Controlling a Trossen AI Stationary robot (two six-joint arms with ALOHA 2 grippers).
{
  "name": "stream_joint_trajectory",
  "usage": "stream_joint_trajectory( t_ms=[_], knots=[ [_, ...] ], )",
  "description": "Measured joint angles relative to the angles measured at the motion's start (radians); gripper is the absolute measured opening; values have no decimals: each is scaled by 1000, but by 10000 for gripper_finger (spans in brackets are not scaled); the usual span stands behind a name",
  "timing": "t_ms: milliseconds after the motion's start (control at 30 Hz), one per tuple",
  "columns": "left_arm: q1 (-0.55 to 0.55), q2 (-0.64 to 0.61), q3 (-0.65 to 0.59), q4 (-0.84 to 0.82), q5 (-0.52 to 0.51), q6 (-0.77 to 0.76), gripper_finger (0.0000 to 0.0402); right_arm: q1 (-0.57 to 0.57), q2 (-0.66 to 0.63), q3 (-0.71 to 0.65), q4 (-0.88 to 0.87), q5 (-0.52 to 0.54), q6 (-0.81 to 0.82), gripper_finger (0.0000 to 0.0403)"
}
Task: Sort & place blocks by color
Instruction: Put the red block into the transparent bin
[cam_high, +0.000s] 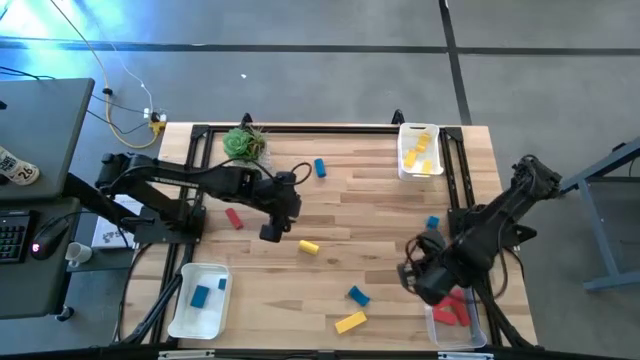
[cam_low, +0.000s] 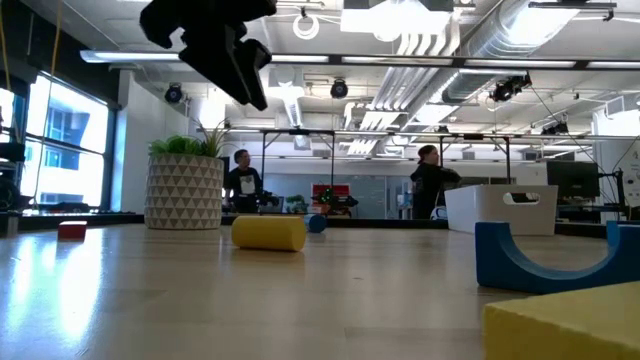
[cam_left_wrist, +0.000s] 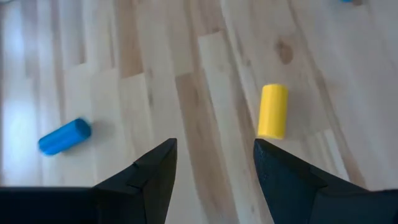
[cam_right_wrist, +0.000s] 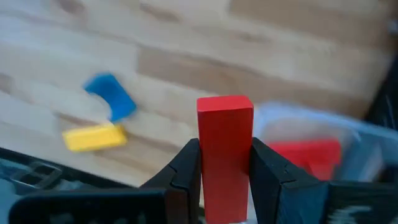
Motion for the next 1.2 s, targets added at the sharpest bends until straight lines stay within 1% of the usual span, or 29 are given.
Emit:
stream_joint_trajectory(
  t_ms=[133,233,400,567,667,933,1033,1200],
  knots=[
    [0,39,0,32,10,10,200,79,52,0,6,-94,96,76],
    [0,65,0,47,10,52,200,127,88,0,21,-130,148,76],
    [0,116,0,65,28,116,200,164,149,0,42,-189,150,76],
    [-1,164,0,110,72,121,200,207,214,0,52,-273,150,76],
    [-1,191,0,125,81,130,200,228,249,0,58,-323,154,76],
    [-15,281,1,166,100,165,200,248,298,0,76,-383,168,79],
    [-30,312,1,168,101,165,200,247,306,0,76,-398,167,96],
    [-57,349,1,175,106,170,200,239,307,0,70,-403,149,150]
  ],
)
